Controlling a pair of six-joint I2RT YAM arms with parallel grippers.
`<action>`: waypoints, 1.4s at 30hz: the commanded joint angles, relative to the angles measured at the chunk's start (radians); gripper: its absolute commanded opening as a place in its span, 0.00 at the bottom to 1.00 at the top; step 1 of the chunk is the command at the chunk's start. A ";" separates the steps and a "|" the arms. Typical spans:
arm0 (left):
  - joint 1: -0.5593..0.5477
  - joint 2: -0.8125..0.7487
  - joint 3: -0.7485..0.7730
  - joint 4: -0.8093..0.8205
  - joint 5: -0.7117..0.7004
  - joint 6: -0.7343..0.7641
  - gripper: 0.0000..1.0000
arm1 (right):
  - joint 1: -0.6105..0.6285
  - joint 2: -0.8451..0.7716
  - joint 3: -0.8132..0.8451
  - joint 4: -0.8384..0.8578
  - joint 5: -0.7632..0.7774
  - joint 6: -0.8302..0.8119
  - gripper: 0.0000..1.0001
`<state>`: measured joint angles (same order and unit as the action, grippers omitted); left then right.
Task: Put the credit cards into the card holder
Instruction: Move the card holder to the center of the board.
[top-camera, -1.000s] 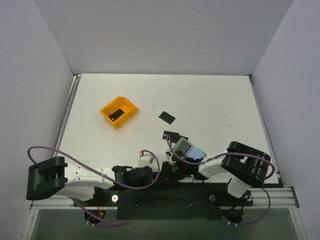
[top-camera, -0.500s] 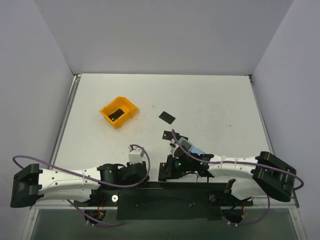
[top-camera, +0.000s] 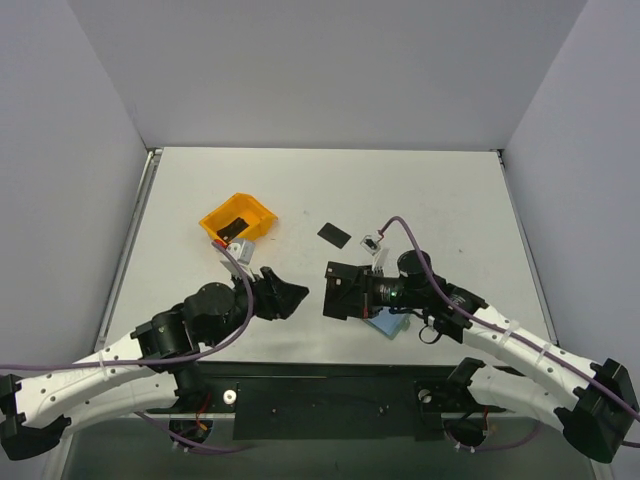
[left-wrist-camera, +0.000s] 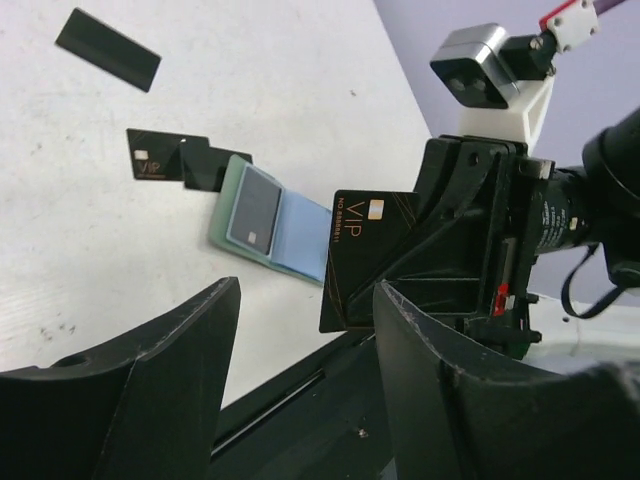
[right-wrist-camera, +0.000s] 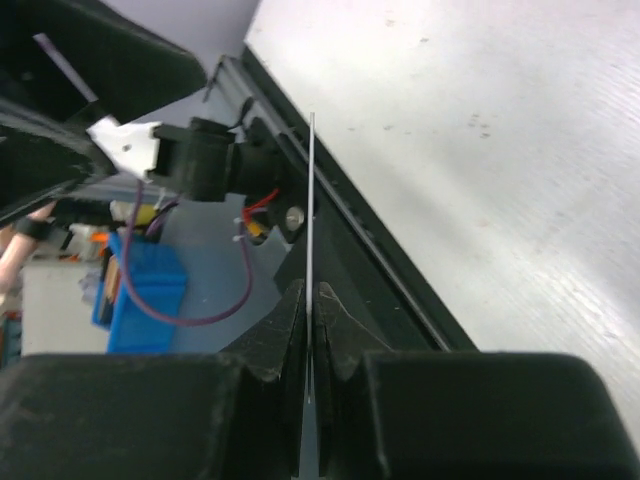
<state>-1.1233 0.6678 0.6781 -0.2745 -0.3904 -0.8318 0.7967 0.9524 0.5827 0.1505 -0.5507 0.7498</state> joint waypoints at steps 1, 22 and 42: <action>0.010 0.019 0.043 0.103 0.090 0.102 0.66 | -0.030 -0.018 0.039 0.177 -0.271 0.026 0.00; 0.019 0.036 -0.031 0.403 0.332 0.082 0.41 | -0.039 0.006 0.012 0.472 -0.428 0.204 0.00; 0.028 -0.004 -0.095 0.491 0.269 -0.001 0.00 | -0.044 -0.152 -0.058 0.406 -0.061 0.141 0.39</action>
<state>-1.1011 0.6754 0.5850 0.1303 -0.1013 -0.8097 0.7536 0.7700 0.5316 0.4465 -0.6476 0.8692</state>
